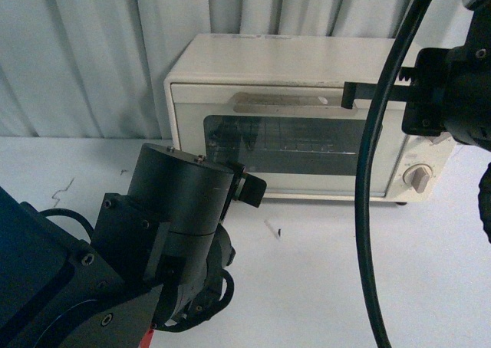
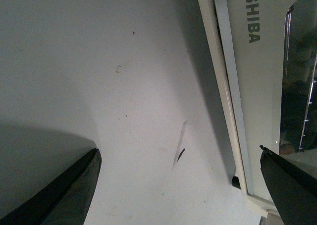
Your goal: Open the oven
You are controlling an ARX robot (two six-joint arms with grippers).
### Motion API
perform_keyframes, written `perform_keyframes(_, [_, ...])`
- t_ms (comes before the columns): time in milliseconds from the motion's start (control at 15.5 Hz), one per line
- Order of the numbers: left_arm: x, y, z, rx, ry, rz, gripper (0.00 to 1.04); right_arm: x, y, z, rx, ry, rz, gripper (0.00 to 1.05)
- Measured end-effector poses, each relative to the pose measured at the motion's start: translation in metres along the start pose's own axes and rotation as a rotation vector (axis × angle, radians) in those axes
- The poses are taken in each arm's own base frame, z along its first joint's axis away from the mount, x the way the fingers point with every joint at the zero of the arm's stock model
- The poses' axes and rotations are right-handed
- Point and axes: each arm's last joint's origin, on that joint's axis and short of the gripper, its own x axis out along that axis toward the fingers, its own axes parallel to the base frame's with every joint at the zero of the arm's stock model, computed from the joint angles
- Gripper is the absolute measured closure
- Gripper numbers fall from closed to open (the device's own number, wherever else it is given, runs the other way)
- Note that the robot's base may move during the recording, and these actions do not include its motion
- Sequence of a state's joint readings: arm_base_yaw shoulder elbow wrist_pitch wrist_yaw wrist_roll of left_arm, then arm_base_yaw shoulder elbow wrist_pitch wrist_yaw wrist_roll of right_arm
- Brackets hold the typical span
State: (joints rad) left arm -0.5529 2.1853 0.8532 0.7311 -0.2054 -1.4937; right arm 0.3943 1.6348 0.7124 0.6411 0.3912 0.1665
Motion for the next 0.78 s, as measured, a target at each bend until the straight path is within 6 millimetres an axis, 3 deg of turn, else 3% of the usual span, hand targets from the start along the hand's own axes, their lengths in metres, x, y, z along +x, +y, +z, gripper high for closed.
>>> perform_keyframes(323, [0.000, 0.000, 0.000, 0.000, 0.000, 0.000, 0.07, 0.015, 0.019, -0.001, 0.001, 0.012, 0.057, 1.03])
perform_keyframes(775, [0.000, 0.000, 0.000, 0.000, 0.000, 0.000, 0.07, 0.033, 0.030, -0.003, -0.004, 0.029, 0.078, 1.03])
